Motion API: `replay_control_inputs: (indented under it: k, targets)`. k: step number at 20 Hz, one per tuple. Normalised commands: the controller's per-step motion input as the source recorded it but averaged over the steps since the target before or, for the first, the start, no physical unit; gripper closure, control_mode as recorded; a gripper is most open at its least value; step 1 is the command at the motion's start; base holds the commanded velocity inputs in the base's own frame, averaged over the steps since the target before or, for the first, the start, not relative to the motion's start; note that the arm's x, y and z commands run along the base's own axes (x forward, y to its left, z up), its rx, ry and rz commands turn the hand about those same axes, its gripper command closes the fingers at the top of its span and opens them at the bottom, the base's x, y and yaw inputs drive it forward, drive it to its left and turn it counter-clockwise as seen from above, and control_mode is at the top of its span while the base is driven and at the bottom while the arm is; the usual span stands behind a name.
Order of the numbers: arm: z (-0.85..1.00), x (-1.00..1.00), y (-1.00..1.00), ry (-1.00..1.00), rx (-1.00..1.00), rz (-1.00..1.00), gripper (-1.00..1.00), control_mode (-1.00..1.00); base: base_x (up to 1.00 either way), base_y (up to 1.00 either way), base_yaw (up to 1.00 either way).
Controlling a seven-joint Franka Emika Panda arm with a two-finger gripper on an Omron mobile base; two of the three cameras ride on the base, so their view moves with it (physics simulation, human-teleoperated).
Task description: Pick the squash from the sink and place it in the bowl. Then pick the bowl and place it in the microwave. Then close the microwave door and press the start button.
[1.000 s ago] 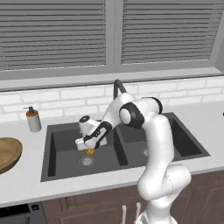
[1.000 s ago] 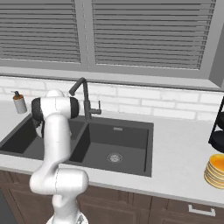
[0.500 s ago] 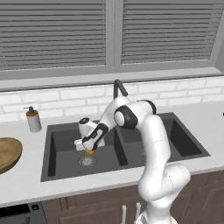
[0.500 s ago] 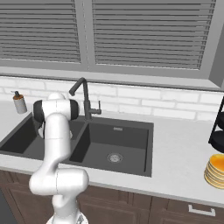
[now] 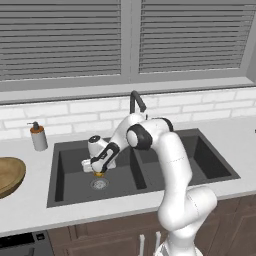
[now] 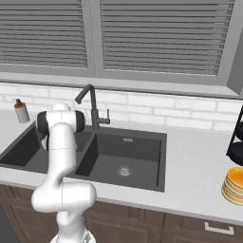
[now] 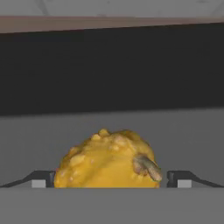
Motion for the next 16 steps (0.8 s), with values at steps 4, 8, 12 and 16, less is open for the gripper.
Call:
replay_control_inputs:
  k: [4,8,12,16]
  targets:
    - [-0.47,-0.06,-0.1,-0.01,0.05,0.0,1.0,-1.0,0.0,0.0,0.0]
    - [-0.2,-0.21,-0.17,-0.07,0.07,0.0,1.0,-1.0,0.0,0.0,0.0]
    - [0.34,-0.53,0.0,-0.12,0.02,0.0,1.0,-1.0,0.0,0.0,0.0]
    - [0.97,-0.71,0.0,-0.12,0.0,0.0,1.0,-1.0,0.0,0.0,0.0]
